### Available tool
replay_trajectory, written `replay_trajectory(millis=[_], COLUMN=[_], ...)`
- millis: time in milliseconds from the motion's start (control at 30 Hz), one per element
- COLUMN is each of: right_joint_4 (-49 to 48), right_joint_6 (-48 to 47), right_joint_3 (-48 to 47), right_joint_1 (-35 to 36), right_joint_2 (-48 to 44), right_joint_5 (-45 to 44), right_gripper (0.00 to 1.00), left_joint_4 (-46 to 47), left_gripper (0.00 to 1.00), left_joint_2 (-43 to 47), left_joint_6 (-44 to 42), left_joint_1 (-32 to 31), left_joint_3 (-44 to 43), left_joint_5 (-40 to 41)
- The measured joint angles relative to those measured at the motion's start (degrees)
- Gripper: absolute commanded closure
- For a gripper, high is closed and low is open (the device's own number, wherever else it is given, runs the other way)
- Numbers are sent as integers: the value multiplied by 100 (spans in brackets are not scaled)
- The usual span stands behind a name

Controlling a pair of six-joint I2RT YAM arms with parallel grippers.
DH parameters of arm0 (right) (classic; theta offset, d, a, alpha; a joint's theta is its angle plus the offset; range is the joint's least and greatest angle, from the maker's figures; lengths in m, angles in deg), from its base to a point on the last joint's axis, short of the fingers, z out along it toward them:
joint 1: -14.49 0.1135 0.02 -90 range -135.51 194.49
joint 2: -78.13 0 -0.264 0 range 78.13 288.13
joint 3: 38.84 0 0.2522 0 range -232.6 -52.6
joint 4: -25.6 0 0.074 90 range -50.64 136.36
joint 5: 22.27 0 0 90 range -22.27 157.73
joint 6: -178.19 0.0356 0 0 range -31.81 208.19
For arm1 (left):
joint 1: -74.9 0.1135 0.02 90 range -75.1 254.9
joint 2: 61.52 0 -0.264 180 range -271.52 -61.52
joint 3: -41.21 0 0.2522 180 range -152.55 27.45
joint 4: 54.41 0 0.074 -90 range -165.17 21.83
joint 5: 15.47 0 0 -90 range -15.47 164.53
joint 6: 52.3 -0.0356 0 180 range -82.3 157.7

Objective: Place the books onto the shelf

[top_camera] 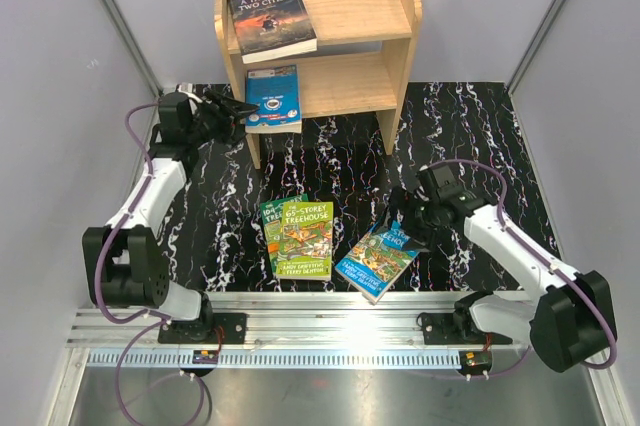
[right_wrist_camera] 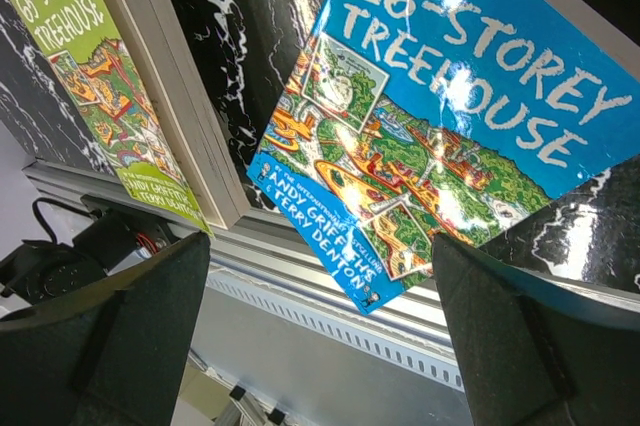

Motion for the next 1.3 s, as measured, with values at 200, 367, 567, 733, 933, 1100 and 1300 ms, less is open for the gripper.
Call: replay_trajectory(millis=[200,367,567,733,933,1100,1300], right_joint_4=[-234,-798,-1327,-1593,-1572,-1576,-1373], right_joint_6=[-7,70,199,247,299,361,533], right_joint_3=[-170,-614,-2022,-3556,-4833,-6131,-7130], right_joint_1=[0,2,240,649,817,863,870], right_joint_2=[262,686,1788,3171,4531,5381,6081], right_joint_5=[223,765,1154,1346,1526,1818,2140], right_gripper=[1,12,60,73,73,73,73], left_joint_4=[-85,-472,-1421,-2297,-3259,-3834,-4380], left_gripper=[1,1,1,1,1,1,1], left_joint_2=[35,415,1364,2170,3235,3827,4345], left_joint_6=[-20,-173,-793,-1333,-1735,-1886,-2017], left_joint_1=[50,46,46,46,46,46,46], left_joint_3=[0,26,26,70,605,949,1305], left_joint_5=[7,24,315,564,824,968,1141])
